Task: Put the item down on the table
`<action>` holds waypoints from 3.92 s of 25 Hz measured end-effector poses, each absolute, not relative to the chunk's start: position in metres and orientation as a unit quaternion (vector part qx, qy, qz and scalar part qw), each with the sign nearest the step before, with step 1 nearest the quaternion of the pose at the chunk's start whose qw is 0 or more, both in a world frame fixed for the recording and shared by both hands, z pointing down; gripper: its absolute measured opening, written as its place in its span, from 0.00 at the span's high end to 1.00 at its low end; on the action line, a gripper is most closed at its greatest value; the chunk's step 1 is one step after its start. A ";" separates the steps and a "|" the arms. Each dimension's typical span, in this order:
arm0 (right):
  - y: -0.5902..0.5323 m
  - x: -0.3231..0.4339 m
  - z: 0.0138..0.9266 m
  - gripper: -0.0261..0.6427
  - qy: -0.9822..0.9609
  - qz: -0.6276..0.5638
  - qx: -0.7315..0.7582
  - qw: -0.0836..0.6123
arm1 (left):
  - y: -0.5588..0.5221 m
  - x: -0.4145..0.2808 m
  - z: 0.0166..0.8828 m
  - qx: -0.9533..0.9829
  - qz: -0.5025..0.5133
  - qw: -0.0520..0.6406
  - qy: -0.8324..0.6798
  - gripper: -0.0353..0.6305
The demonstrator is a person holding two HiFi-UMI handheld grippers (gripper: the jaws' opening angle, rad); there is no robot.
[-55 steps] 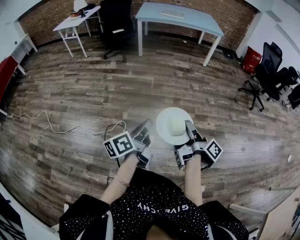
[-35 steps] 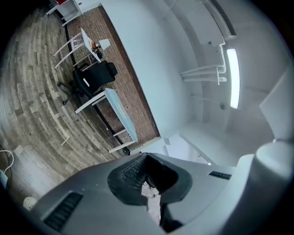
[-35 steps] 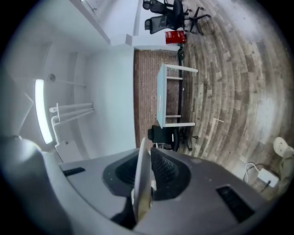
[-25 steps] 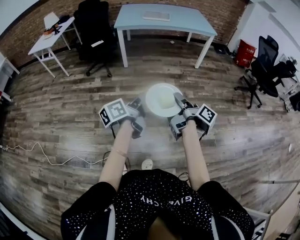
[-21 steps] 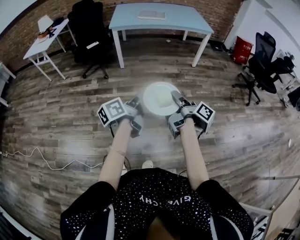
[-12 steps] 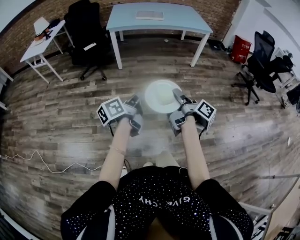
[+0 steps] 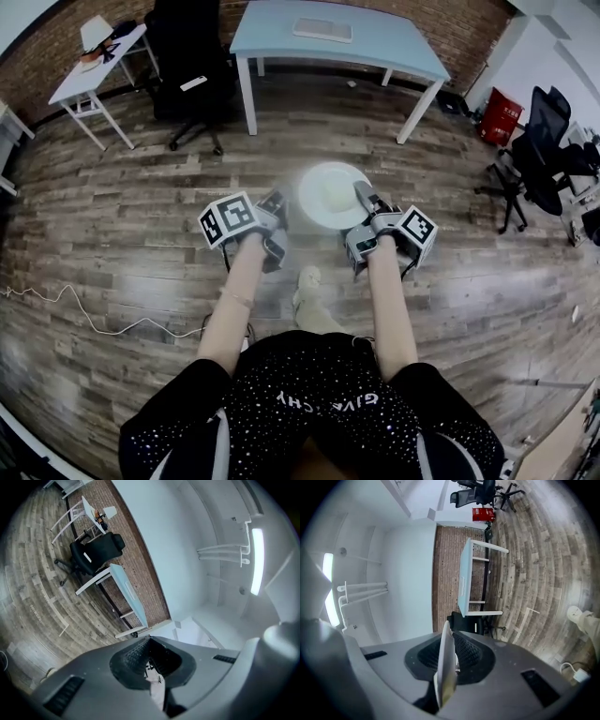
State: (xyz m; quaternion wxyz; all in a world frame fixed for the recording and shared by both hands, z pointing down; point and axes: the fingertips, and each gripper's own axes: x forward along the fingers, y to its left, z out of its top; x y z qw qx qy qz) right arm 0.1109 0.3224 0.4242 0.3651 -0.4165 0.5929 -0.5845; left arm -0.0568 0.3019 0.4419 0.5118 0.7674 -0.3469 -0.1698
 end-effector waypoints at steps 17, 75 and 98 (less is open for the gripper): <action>0.100 0.133 0.432 0.90 0.621 -0.588 -0.407 0.321 | 0.100 -0.034 0.437 0.784 -0.133 0.446 -0.412 0.93; -0.362 0.182 0.444 0.90 0.577 -0.612 -0.418 0.343 | -0.382 0.025 0.432 0.816 -0.077 0.405 -0.405 0.93; -0.523 0.189 0.453 0.90 0.571 -0.613 -0.421 0.349 | -0.537 0.019 0.452 0.801 -0.088 0.429 -0.407 0.93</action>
